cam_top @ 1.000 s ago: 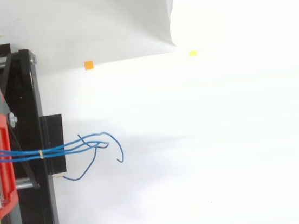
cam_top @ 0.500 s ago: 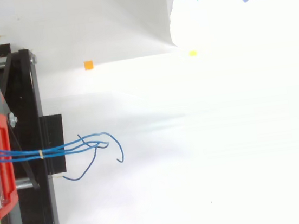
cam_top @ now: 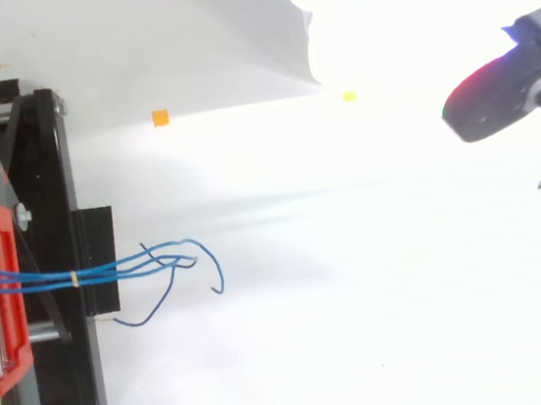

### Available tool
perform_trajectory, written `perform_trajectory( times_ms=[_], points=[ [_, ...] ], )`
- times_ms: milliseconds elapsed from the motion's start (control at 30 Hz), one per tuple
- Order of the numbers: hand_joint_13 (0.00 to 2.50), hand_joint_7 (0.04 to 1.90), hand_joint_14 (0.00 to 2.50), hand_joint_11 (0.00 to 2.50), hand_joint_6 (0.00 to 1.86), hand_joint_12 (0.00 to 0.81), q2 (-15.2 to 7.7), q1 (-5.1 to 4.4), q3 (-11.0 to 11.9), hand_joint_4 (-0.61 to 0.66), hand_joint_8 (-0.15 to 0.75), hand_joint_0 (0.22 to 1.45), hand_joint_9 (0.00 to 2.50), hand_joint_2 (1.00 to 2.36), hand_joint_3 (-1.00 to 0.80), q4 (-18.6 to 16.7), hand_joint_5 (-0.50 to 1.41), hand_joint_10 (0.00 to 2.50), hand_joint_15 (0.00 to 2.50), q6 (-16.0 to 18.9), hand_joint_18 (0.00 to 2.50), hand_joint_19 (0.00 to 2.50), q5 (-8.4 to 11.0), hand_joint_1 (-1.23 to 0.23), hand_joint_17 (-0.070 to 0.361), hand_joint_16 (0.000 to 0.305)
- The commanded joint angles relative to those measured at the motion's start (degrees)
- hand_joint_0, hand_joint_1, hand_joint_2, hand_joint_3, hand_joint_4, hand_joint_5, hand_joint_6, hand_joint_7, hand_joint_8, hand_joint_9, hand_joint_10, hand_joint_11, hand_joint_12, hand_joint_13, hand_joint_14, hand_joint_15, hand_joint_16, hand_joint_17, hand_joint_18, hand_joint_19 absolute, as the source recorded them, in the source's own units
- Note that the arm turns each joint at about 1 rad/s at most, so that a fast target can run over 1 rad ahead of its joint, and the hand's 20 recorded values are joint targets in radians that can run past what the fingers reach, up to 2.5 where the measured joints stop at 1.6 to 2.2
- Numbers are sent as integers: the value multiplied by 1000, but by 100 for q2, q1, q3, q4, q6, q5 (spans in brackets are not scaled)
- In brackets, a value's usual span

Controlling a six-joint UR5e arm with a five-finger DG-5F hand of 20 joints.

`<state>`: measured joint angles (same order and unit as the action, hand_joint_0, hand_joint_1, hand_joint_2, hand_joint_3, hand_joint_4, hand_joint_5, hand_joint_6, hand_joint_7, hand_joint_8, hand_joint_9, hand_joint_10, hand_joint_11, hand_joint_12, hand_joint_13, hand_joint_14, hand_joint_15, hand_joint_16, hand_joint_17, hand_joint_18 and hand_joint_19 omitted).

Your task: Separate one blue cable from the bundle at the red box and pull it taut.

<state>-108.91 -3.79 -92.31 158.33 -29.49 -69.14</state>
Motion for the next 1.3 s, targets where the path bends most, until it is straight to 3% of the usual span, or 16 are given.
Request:
perform_trajectory(
  times_ms=[0,300,367,467,633,967,1267],
  points=[
    [487,729,10,338,502,394,-307,-43,284,255,341,519,442,1000,-500,40,-239,7,241,48,591,529,-11,-604,122,54],
    [487,733,8,334,502,391,-1045,-114,996,267,341,530,464,1000,-500,110,-231,7,244,57,589,521,-266,-588,120,53],
    [484,738,8,337,502,391,-1142,-158,1180,266,342,530,465,1000,-500,31,-230,7,244,39,589,521,-433,-589,120,53],
    [483,736,8,341,502,390,-1150,-228,1180,267,342,532,468,1000,-500,-74,-230,7,241,13,587,522,-416,-588,120,53],
    [485,734,8,338,502,390,-1397,-289,1189,269,340,536,476,1000,-500,-382,-228,7,237,31,585,524,-345,-583,119,53],
    [497,737,8,342,502,388,-1836,-316,1488,273,342,545,499,1000,-500,-505,-225,7,241,242,590,535,-380,-579,118,53],
    [508,739,9,352,502,386,-1915,-325,1620,276,347,550,512,1000,-500,-567,-223,8,255,373,597,551,-442,-579,118,53]
  ],
)
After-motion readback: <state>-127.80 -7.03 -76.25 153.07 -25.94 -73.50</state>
